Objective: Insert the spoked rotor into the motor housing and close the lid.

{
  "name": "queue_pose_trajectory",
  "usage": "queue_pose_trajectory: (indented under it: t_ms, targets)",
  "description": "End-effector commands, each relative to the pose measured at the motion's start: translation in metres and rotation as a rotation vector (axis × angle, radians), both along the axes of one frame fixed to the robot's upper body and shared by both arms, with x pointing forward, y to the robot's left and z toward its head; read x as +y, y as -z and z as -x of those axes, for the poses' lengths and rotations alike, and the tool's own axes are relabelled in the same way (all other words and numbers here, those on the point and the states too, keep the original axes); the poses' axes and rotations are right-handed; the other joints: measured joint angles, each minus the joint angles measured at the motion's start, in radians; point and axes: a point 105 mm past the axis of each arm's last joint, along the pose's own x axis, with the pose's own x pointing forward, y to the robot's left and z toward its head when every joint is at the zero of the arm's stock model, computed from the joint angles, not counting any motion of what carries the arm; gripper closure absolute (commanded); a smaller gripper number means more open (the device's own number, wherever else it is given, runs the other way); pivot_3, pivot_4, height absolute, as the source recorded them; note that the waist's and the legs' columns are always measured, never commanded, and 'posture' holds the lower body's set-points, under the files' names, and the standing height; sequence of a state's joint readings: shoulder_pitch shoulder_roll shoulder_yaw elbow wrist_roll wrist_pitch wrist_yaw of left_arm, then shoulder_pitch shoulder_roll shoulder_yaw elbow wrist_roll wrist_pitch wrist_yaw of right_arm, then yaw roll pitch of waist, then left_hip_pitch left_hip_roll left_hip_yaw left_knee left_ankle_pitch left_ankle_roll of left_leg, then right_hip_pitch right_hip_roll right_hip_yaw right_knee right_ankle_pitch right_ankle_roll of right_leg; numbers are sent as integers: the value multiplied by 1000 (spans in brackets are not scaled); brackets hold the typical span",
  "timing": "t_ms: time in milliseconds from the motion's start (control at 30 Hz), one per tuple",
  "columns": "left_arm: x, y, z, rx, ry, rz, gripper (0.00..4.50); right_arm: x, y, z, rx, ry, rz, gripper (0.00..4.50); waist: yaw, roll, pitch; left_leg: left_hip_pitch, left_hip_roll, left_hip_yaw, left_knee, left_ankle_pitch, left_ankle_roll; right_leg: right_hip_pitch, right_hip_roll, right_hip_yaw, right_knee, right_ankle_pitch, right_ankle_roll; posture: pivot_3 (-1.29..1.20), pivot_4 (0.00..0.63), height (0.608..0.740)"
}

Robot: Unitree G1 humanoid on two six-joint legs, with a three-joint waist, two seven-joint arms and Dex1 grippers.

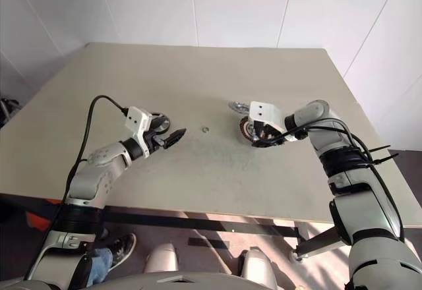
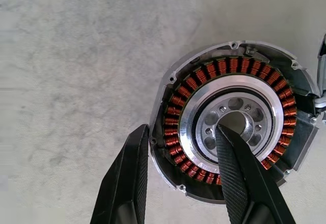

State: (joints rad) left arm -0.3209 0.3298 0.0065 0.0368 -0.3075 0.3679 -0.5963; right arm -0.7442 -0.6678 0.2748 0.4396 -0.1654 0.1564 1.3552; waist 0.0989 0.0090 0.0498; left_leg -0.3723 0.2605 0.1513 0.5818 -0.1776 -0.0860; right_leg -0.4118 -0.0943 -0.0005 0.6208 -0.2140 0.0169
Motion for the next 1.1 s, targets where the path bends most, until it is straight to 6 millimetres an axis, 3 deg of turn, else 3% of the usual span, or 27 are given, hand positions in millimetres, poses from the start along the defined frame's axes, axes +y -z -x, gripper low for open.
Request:
queue_pose_trajectory:
  t_ms: [33,133,300,467,500,567,700,900,1100]
  targets:
    - [-3,-10,1,-40,11,3,0,10,-30,14,-62,-55,-58,2547,0,0,0,0,0,0,0,0,0,0,0,0,0,0,0,0,0,740]
    - [-3,-9,1,-38,13,2,0,17,-20,27,-22,-59,-67,2547,-1,0,0,1,0,0,0,0,0,0,0,0,0,0,0,0,0,740]
    - [-4,-11,0,-41,17,0,0,29,-9,29,8,-23,-91,2547,-2,0,0,3,0,0,0,1,-2,1,0,1,2,0,0,0,0,740]
    - [-2,-13,-1,-45,18,-4,0,29,4,9,-3,86,-82,2547,-4,0,0,4,0,0,0,1,-2,1,0,2,2,0,0,0,0,740]
    - [-2,-13,-1,-46,17,-4,0,29,7,6,0,103,-84,1944,-4,0,0,4,0,0,0,1,-2,1,0,2,2,0,0,0,0,740]
    - [-2,-14,0,-47,16,-4,0,31,8,4,1,107,-90,1395,-3,0,0,4,0,0,0,2,-2,1,0,2,2,0,0,0,0,740]
    - [0,-15,1,-35,18,12,0,45,-11,10,-39,61,-142,20,-2,0,0,4,-1,0,0,2,-2,3,0,2,2,0,0,0,0,740]
    - [0,-21,0,-38,28,40,0,76,-67,23,-64,23,-338,20,-3,0,0,5,0,0,-1,2,-3,3,1,2,2,0,0,0,0,740]
    - [-12,-14,-5,-32,43,-16,0,80,-79,22,-78,116,-432,20,3,0,0,6,-1,-1,-1,3,-5,5,0,1,1,0,0,0,0,740]
